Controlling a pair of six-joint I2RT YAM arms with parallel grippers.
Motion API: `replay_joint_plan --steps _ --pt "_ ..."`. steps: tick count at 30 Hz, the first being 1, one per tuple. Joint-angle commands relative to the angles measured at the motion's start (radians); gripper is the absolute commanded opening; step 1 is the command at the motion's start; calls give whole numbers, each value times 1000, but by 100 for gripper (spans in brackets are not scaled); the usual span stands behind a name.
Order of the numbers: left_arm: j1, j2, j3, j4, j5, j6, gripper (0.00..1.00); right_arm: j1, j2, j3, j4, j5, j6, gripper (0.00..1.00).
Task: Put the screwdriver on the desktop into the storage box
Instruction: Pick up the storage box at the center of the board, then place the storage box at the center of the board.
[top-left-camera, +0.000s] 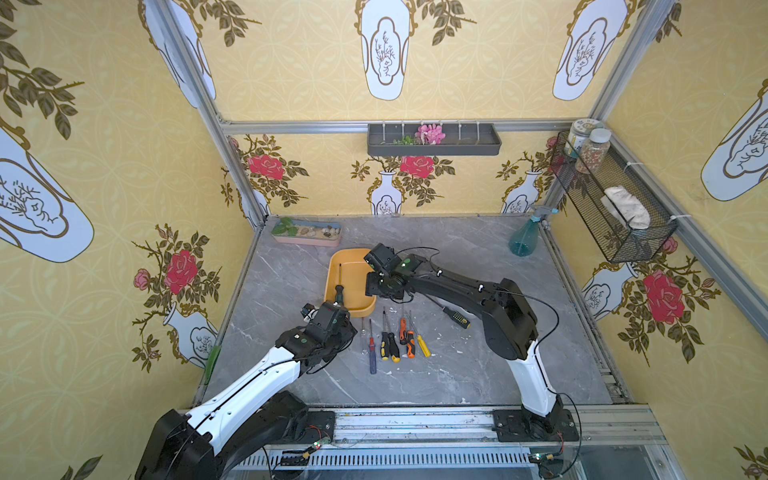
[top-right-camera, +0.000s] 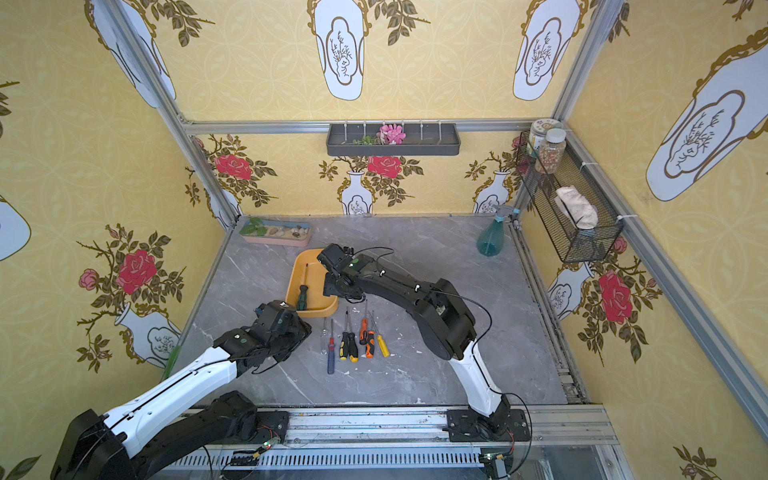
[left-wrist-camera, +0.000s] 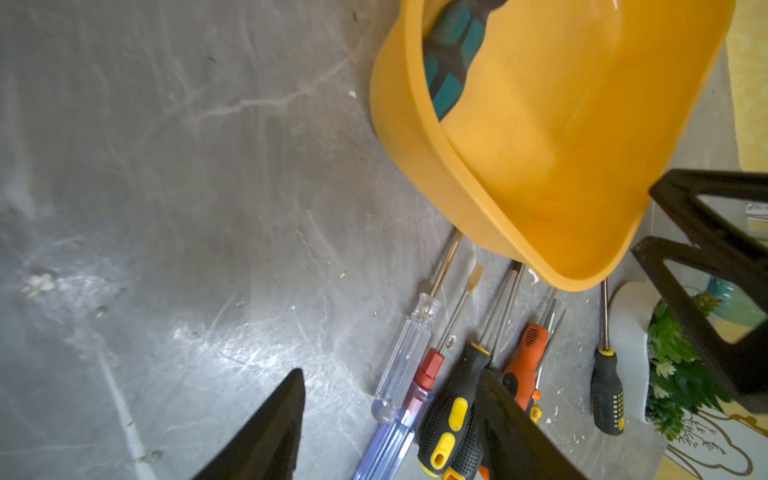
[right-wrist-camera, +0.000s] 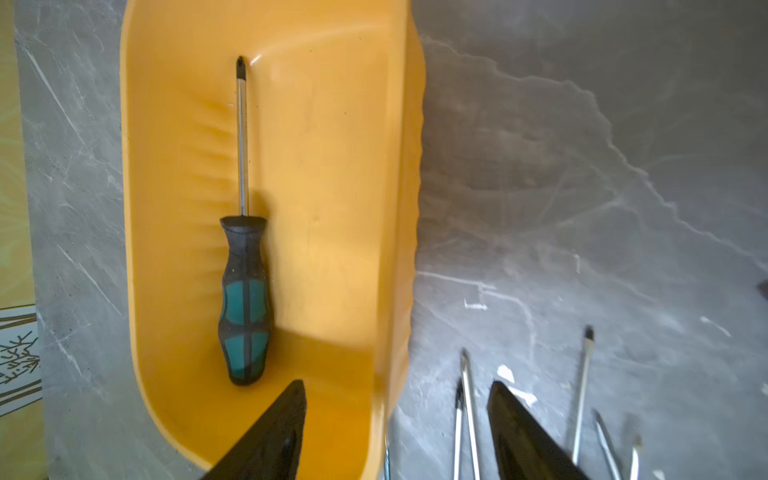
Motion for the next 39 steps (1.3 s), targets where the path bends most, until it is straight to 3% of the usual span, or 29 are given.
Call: replay_joint_plan --steps 1,10,19,27,33,39 --pt "6 -28 -10 -37 -22 -25 67 -1 54 80 -8 37 -20 63" --pt "17 -42 -9 -51 -19 -13 67 -15 115 139 -26 104 18 35" --pt "26 -40 9 -53 -18 21 67 -30 160 190 -60 111 16 20" --pt "26 -59 4 -59 -18 26 67 -57 97 152 -22 81 79 3" --pt "28 -55 3 -37 -3 46 67 -108 37 108 30 26 88 0" --pt "27 10 11 30 57 104 67 -189 17 39 40 -39 -16 0"
